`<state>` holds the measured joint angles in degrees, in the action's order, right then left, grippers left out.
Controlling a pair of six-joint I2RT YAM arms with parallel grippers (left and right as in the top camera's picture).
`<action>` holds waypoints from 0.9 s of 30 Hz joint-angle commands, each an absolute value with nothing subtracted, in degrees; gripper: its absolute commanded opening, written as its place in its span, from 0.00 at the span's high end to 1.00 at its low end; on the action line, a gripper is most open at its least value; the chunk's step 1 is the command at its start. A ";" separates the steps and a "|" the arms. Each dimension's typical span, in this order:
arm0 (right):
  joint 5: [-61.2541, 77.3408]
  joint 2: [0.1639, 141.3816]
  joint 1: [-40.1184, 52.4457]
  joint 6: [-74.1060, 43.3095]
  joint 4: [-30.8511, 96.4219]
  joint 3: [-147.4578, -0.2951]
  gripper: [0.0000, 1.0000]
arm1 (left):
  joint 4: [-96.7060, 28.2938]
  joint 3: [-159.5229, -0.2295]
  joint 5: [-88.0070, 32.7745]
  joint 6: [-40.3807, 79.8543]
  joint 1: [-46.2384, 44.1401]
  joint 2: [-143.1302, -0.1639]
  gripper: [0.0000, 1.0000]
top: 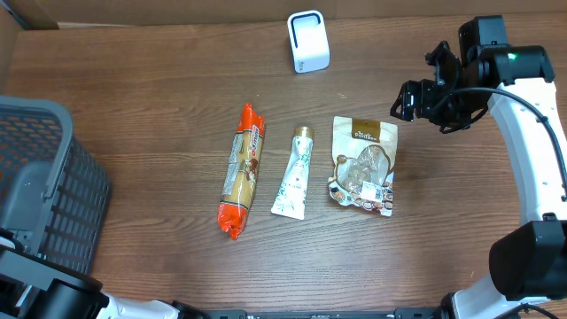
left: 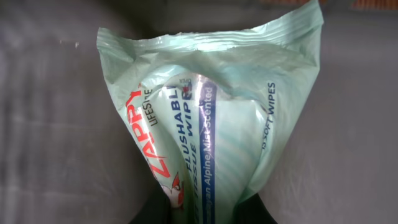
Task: Scan the item barcode
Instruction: 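Grasp the mint-green wipes pack inside the basket with left gripper, then lift the wipes pack out and place it between pasta and tube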
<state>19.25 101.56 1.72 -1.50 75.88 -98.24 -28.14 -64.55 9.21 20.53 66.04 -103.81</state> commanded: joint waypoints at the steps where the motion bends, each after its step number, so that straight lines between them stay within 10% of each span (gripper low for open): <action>1: 19.07 101.82 1.91 -1.67 75.75 -98.19 0.12 | -30.06 -65.32 7.31 13.21 65.12 -104.71 0.96; 27: 19.07 101.82 1.91 -1.67 75.33 -98.19 0.12 | -41.69 -96.12 -17.67 -1.04 42.13 -77.89 0.96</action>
